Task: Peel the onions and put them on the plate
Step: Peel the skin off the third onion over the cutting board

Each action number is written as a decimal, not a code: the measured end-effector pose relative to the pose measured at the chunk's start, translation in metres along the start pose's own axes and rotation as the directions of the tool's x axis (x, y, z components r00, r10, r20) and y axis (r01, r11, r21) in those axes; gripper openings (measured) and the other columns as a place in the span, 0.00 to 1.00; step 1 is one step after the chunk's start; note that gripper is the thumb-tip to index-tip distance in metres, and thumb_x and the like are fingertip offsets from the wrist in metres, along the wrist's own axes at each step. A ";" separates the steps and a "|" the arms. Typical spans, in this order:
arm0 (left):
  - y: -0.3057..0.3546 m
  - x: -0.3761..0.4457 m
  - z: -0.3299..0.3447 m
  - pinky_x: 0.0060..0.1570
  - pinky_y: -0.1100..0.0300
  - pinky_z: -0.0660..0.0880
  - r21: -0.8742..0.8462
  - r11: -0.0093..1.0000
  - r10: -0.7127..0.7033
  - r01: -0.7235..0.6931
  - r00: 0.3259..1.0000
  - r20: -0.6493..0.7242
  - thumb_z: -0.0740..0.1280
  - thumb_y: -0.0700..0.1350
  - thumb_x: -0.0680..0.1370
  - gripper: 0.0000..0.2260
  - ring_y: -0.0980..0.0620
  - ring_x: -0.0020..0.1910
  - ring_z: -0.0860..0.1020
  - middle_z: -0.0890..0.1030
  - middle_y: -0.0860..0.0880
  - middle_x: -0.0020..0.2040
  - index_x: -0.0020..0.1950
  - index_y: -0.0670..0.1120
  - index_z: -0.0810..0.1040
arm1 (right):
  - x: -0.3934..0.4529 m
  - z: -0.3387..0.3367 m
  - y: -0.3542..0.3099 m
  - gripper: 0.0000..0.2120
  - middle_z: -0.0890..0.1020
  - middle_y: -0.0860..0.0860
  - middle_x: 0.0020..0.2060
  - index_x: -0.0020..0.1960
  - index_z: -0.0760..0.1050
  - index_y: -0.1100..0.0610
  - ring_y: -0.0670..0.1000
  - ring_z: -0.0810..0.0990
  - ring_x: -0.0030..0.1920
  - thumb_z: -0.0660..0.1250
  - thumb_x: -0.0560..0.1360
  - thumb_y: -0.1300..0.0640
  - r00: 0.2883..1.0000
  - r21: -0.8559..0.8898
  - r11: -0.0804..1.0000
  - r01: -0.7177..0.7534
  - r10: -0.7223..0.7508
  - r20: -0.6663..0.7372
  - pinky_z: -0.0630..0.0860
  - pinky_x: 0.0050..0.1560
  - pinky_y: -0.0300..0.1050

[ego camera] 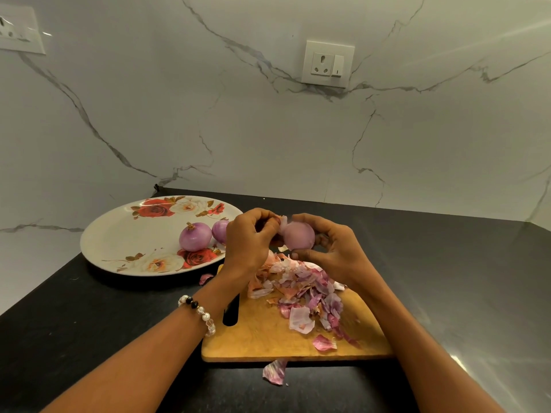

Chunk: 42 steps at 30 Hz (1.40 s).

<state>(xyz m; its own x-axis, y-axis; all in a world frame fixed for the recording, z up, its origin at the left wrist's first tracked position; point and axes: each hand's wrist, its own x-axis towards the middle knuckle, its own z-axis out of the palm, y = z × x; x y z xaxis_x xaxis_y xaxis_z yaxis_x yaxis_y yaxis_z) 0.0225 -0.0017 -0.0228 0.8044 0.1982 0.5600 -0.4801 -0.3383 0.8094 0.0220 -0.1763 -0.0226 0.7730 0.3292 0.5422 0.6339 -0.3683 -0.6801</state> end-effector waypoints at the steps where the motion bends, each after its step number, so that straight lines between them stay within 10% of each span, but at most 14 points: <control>1: -0.001 0.000 0.000 0.40 0.60 0.81 -0.024 0.999 -0.038 0.038 0.999 0.002 0.67 0.45 0.77 0.07 0.51 0.42 0.81 0.82 0.47 0.44 0.50 0.43 0.80 | 0.000 0.000 -0.001 0.29 0.79 0.45 0.59 0.65 0.73 0.50 0.50 0.80 0.60 0.78 0.68 0.61 1.000 0.025 1.000 -0.005 0.005 0.003 0.79 0.59 0.42; 7: -0.001 0.010 -0.010 0.37 0.64 0.80 -0.226 0.928 -0.308 0.296 0.951 -0.017 0.68 0.45 0.77 0.05 0.53 0.38 0.83 0.83 0.46 0.44 0.48 0.44 0.79 | -0.003 -0.008 -0.012 0.28 0.80 0.50 0.59 0.64 0.75 0.54 0.49 0.81 0.60 0.76 0.66 0.67 0.999 0.326 0.945 -0.043 0.051 -0.017 0.80 0.53 0.39; 14: 0.012 0.002 -0.013 0.36 0.61 0.81 -0.084 0.996 0.031 -0.008 0.960 0.277 0.69 0.38 0.75 0.05 0.53 0.38 0.83 0.83 0.49 0.41 0.50 0.45 0.81 | -0.002 -0.018 -0.011 0.26 0.81 0.48 0.58 0.64 0.75 0.54 0.51 0.80 0.61 0.73 0.68 0.66 0.990 0.488 0.871 -0.057 0.112 -0.084 0.79 0.55 0.40; 21: 0.009 -0.002 -0.014 0.39 0.65 0.80 0.038 0.965 0.237 -0.260 0.924 0.301 0.66 0.44 0.77 0.07 0.58 0.39 0.82 0.84 0.52 0.42 0.50 0.44 0.83 | -0.002 -0.019 -0.006 0.26 0.80 0.48 0.59 0.63 0.76 0.52 0.51 0.80 0.61 0.70 0.71 0.74 0.985 0.427 0.901 -0.070 0.131 -0.114 0.79 0.58 0.44; 32: 0.011 0.002 -0.014 0.44 0.62 0.80 -0.021 0.998 0.069 -0.066 0.929 0.363 0.71 0.46 0.73 0.18 0.55 0.47 0.82 0.83 0.48 0.53 0.62 0.45 0.78 | -0.003 -0.014 -0.006 0.27 0.81 0.50 0.59 0.63 0.77 0.49 0.51 0.80 0.60 0.72 0.71 0.73 0.994 0.197 0.977 -0.086 0.071 0.083 0.81 0.56 0.47; 42: 0.009 0.001 -0.019 0.41 0.70 0.77 0.192 0.949 0.144 -0.249 0.887 0.439 0.70 0.44 0.75 0.12 0.53 0.42 0.81 0.84 0.47 0.46 0.57 0.43 0.81 | -0.003 -0.016 -0.006 0.26 0.82 0.51 0.58 0.65 0.77 0.52 0.50 0.81 0.59 0.74 0.68 0.64 0.981 0.049 0.996 -0.074 0.064 0.184 0.80 0.58 0.47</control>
<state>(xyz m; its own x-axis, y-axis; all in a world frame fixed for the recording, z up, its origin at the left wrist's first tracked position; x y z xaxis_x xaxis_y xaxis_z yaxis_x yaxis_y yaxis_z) 0.0126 0.0126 -0.0119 0.7982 -0.2766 0.5352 -0.5887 -0.5470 0.5952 0.0163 -0.1890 -0.0120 0.7945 0.4591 0.3975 0.5728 -0.3491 -0.7417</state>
